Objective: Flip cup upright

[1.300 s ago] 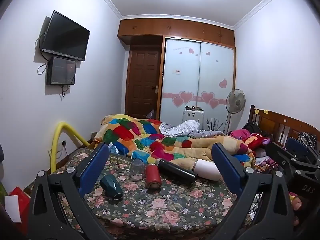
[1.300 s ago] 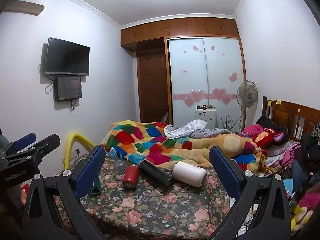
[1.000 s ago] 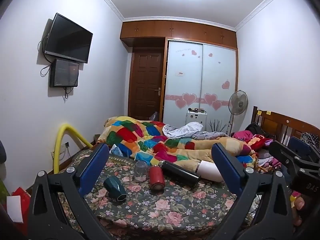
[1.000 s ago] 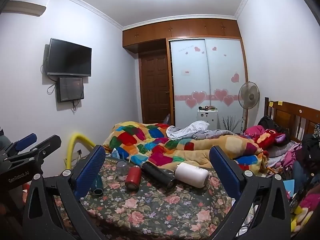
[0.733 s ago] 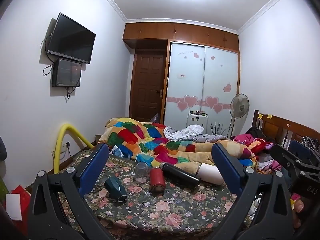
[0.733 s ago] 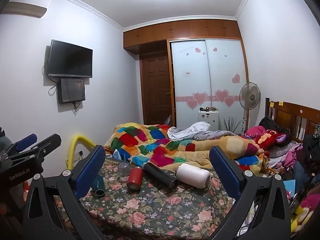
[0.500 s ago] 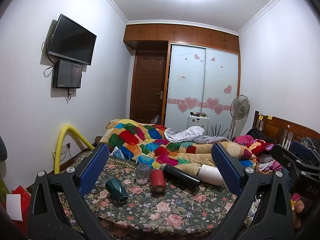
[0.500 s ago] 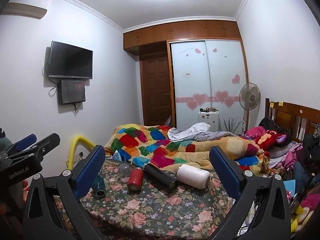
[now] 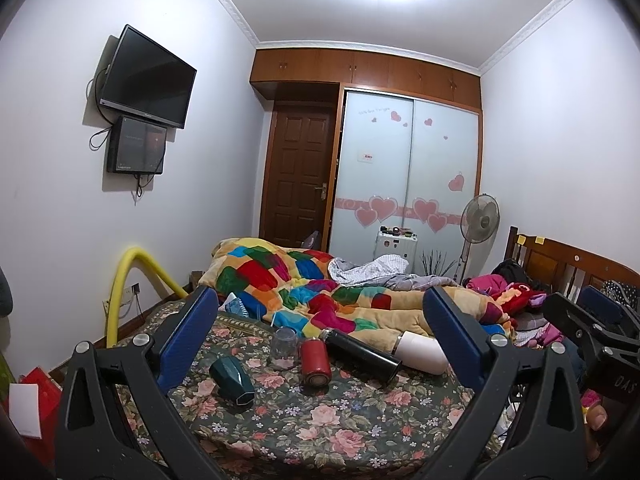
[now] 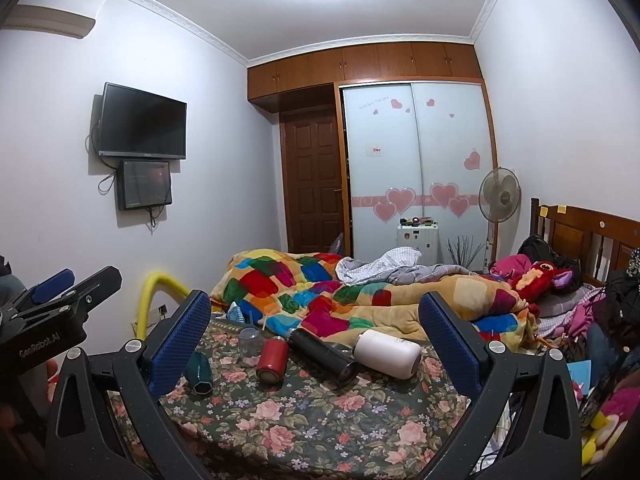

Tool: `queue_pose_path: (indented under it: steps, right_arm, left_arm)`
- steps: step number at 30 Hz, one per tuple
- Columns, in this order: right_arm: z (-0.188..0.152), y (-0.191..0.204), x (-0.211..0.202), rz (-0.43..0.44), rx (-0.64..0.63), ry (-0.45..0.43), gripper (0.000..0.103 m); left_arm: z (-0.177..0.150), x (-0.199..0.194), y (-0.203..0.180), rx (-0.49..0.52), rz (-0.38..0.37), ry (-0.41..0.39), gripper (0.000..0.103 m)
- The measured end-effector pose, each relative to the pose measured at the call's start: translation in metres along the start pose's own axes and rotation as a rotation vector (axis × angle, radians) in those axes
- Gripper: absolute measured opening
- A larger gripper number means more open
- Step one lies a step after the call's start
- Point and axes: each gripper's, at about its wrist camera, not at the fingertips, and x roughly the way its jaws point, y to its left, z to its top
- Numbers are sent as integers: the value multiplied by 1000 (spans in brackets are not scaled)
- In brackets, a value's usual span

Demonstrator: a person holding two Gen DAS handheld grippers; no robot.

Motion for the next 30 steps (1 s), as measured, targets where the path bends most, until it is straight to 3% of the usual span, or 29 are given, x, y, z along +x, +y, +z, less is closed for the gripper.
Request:
queue_pose_path:
  steps: [30]
  right_arm:
    - [-1, -1, -3, 0, 10, -6, 103]
  left_arm:
    - [2, -3, 8, -7, 6, -5, 103]
